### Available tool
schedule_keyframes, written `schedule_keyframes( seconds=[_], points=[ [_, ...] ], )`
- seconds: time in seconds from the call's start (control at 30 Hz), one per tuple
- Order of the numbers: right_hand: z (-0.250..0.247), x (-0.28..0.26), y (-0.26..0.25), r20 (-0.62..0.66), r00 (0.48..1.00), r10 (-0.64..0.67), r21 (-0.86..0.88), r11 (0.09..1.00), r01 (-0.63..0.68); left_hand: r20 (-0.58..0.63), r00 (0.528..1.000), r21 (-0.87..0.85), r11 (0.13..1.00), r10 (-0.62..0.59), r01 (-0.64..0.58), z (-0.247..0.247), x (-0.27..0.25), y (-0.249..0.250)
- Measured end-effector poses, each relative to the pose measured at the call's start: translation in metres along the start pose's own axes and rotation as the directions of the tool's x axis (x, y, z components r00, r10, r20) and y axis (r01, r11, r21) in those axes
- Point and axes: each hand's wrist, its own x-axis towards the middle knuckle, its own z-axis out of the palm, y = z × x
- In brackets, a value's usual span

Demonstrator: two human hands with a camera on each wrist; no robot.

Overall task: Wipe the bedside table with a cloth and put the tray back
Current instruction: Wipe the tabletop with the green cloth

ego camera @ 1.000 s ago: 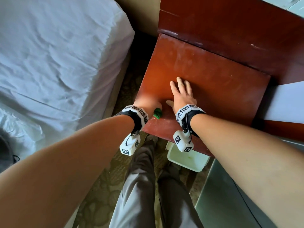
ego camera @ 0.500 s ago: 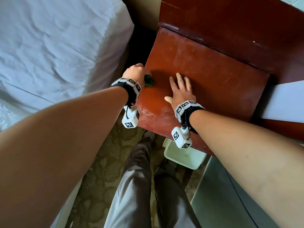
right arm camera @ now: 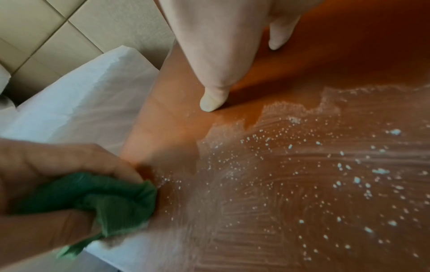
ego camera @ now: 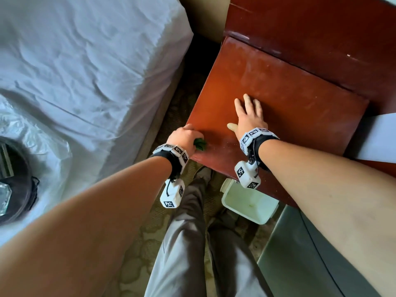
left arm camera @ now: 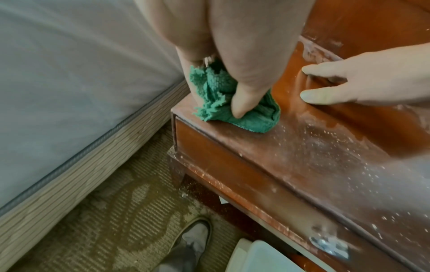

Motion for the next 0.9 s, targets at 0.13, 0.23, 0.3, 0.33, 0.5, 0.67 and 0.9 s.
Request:
schedule_keyframes(
  seconds=[0.13, 0.23, 0.3, 0.33, 0.5, 0.67, 0.9],
  points=[
    [-0.002, 0.0, 0.0, 0.009, 1.0, -0.003, -0.007, 1.0, 0.003, 0.028, 0.999, 0.007, 1.0, -0.015, 0.015, 0.017, -0.011, 0.002],
    [-0.001, 0.0, 0.0, 0.005, 1.0, -0.004, -0.012, 1.0, 0.004, 0.039, 0.999, 0.026, 1.0, -0.002, 0.001, 0.013, -0.008, 0.004],
    [0.0, -0.001, 0.0, 0.002, 1.0, -0.006, -0.01, 1.0, 0.006, 0.023, 1.0, 0.069, 0.997, 0.013, -0.014, 0.004, -0.002, 0.004],
    [0.0, -0.001, 0.001, 0.003, 1.0, -0.009, -0.01, 1.0, 0.009, -0.009, 1.0, 0.075, 0.997, 0.008, -0.007, -0.001, 0.001, 0.002],
    [0.002, 0.0, 0.002, -0.008, 1.0, -0.018, -0.01, 1.0, 0.018, -0.11, 0.992, -0.003, 0.998, -0.059, 0.059, -0.022, 0.018, -0.01],
    [0.001, 0.0, 0.002, -0.004, 1.0, -0.018, -0.019, 1.0, 0.018, -0.113, 0.986, -0.063, 0.991, -0.127, 0.12, -0.014, 0.008, -0.014],
    [0.003, 0.001, 0.002, -0.004, 1.0, -0.021, -0.041, 0.999, 0.021, -0.118, 0.972, -0.149, 0.971, -0.203, 0.185, 0.021, -0.028, -0.017]
  ],
)
